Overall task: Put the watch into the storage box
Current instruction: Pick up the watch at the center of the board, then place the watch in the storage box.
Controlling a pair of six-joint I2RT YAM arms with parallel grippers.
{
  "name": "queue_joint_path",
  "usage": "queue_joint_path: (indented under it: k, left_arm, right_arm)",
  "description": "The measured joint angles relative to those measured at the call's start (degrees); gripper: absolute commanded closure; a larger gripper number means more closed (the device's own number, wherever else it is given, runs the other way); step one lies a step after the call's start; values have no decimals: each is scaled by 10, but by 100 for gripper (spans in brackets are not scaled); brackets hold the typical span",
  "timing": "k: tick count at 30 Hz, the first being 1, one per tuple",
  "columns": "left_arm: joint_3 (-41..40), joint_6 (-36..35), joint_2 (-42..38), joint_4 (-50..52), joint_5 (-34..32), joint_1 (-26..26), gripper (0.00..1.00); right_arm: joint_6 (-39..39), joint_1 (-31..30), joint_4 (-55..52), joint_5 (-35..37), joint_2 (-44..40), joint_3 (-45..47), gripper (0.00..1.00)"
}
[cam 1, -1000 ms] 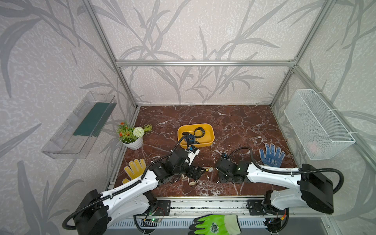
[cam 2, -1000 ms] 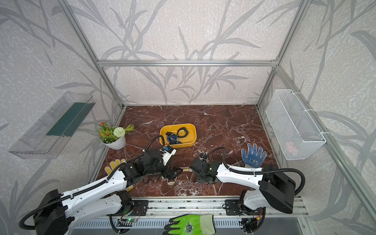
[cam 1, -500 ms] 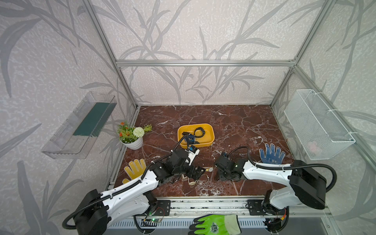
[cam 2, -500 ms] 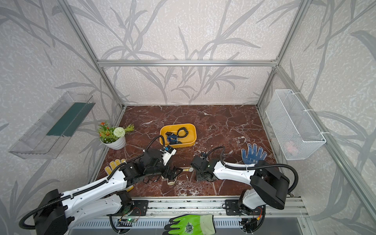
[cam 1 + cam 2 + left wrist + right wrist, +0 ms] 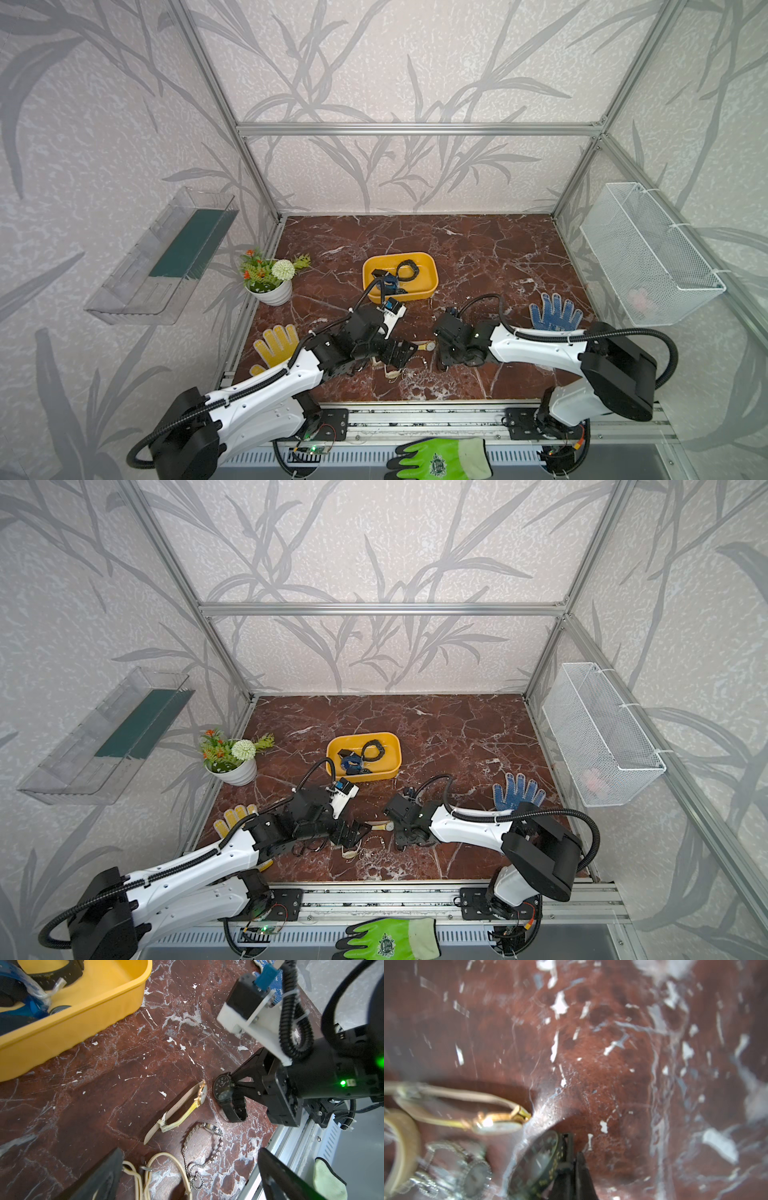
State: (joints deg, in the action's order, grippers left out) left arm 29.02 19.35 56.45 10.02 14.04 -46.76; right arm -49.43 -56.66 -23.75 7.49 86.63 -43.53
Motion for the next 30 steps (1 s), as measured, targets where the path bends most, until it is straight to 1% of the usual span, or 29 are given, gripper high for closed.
queue_joint_path:
  k: [7, 11, 15, 19, 22, 24, 30]
  left_arm:
    - [-7, 8, -18, 8, -28, 0, 1]
    - [-11, 15, -42, 16, -55, 0, 1]
    - [-15, 21, -76, 26, -90, 0, 1]
    - [-15, 23, -105, 29, -122, 0, 1]
    - [-15, 23, -112, 34, -136, 0, 1]
    - [-15, 23, -112, 37, -142, 0, 1]
    - [-15, 23, -118, 50, -163, 0, 1]
  right_arm:
    - [26, 3, -36, 11, -2, -39, 100]
    - [55, 23, -72, 21, -25, -82, 100]
    - [98, 50, -106, 35, -55, -143, 100]
    - [153, 79, -114, 37, -41, -223, 100]
    - [200, 95, -117, 35, 16, -312, 100]
    - [230, 102, -111, 28, 72, -373, 100]
    - [293, 112, -109, -10, 236, -504, 100]
